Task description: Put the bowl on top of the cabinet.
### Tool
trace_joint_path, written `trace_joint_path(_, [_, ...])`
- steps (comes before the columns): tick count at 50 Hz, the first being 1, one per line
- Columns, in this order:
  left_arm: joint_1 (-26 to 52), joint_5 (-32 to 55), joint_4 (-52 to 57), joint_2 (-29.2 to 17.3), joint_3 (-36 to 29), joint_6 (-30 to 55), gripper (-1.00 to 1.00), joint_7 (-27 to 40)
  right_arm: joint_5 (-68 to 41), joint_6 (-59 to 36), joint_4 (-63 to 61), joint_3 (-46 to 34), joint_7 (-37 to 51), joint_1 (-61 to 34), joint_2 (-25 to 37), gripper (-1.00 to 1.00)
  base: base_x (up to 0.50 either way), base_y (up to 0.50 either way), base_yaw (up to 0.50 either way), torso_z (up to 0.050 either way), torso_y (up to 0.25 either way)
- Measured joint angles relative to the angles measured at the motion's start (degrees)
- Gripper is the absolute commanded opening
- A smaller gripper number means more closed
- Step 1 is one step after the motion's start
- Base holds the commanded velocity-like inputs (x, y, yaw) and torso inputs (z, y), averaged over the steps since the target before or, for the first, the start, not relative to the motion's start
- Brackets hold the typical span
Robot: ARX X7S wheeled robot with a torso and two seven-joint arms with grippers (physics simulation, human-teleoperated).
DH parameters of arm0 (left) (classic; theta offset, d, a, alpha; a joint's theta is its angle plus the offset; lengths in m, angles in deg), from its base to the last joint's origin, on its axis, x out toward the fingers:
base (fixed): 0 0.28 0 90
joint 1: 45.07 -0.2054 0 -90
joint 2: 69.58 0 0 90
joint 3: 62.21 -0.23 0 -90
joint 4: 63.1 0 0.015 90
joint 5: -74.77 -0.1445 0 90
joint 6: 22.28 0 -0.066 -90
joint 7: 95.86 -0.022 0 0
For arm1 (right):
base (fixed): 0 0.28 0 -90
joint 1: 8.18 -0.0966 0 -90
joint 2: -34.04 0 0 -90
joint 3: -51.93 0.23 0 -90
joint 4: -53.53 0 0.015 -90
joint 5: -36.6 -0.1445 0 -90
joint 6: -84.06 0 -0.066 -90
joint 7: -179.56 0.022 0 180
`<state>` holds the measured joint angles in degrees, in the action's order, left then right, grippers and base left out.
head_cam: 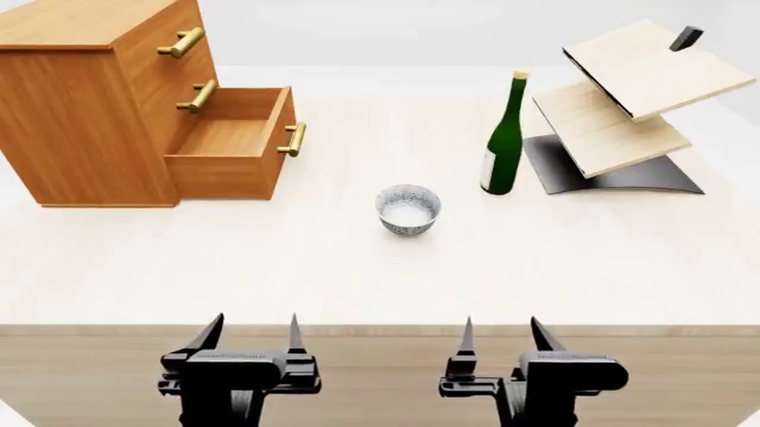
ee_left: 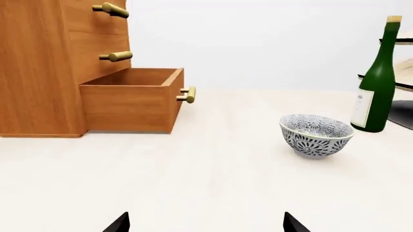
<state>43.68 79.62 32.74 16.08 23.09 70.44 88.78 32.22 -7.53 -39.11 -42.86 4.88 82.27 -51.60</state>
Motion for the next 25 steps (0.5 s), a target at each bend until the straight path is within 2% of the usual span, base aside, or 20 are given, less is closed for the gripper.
trace_joint_path(10, [-0.70,2.18,7.60,-1.48,0.41,4.30,1.00,1.19,-0.80,-1.65,-3.26,-0.61,1.14,0.58,0.89,1.00,0.00,0.00,0.00,0.000,0.000])
trace_joint_path(25, [-2.66,6.28,25.71,-4.70,2.03,13.62,1.00,3.13,-1.97,-3.79,-7.26,-1.42,2.61,1.34,2.08,1.00,0.00,0.00,0.00,0.000,0.000])
